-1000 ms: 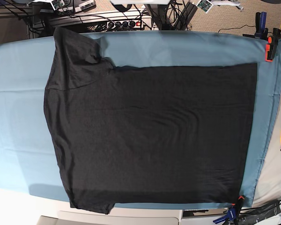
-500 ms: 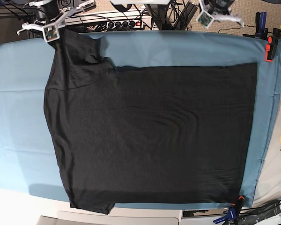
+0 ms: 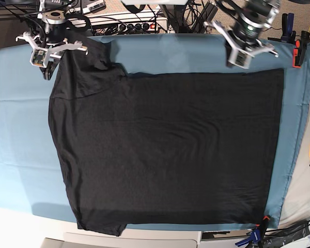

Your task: Fold the T-shirt properly

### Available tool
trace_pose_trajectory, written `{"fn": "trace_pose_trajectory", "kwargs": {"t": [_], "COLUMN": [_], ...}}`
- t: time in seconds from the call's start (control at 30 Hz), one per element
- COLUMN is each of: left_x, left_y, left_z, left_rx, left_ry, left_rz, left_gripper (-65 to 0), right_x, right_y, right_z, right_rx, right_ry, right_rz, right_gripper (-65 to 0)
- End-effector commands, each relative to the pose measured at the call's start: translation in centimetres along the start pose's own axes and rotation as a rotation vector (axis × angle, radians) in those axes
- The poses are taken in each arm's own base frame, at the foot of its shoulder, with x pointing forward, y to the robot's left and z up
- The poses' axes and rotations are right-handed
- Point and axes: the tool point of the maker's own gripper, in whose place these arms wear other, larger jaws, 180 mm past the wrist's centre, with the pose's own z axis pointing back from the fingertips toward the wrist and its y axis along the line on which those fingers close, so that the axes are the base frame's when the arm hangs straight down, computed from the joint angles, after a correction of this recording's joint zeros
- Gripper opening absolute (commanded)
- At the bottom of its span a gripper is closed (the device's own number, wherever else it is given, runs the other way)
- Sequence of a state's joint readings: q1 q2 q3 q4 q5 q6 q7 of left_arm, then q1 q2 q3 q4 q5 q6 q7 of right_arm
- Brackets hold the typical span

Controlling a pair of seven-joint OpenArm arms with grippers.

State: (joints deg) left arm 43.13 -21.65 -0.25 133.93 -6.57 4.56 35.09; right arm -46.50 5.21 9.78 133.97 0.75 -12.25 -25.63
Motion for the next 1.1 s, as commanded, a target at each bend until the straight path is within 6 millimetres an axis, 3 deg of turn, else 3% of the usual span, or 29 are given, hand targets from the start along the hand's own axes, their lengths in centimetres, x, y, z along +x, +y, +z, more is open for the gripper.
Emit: {"fn": "trace_pose_trajectory", "kwargs": {"t": [0.0,0.2,0.27,0.37,0.47,0.63,0.77,0.87,0.93,1.07], "left_x": [1.1,2.2,2.4,1.3,0.0,-0.7,0.6,1.6,2.1,2.7], "left_y": [1.0,5.5,6.2,6.8,6.7,7.1,6.9,8.6,10.4,14.1], "left_z": [0.4,1.2,1.4,0.6,-0.5,-2.0,-2.3,-2.2,-1.6,0.2], "left_rx": [0.024,0.09,0.09,0.071,0.03,0.005,-0.039,-0.007,0.035,0.107], "left_ry": [-0.045,-0.096,-0.111,-0.088,-0.061,-0.054,-0.089,-0.124,-0.151,-0.192], "left_rz": [0.026,0.148,0.177,0.233,0.278,0.345,0.358,0.373,0.388,0.412], "left_gripper": [-65.0,-65.0,-65.0,-65.0,-65.0,-65.0,-65.0,-65.0,-65.0,-65.0], "right_x": [1.2,3.1,2.6,1.2,-0.9,-3.9,-3.7,-3.0,-2.2,-0.9], "right_y": [-0.8,-5.2,-6.7,-8.4,-8.7,-7.2,-5.2,-4.3,-5.1,-9.7], "right_z": [0.1,-0.9,-1.6,-2.8,-4.4,-6.6,-7.1,-7.3,-7.3,-6.9], "right_rx": [-0.026,-0.149,-0.187,-0.222,-0.196,-0.091,0.013,0.084,0.091,0.004], "right_ry": [-0.042,-0.104,-0.096,-0.063,-0.006,0.083,0.091,0.081,0.058,0.002], "right_rz": [0.01,-0.045,-0.085,-0.155,-0.183,-0.237,-0.313,-0.376,-0.422,-0.51], "right_gripper": [-62.6,-62.6,-62.6,-62.6,-62.6,-62.6,-62.6,-62.6,-62.6,-62.6]}}
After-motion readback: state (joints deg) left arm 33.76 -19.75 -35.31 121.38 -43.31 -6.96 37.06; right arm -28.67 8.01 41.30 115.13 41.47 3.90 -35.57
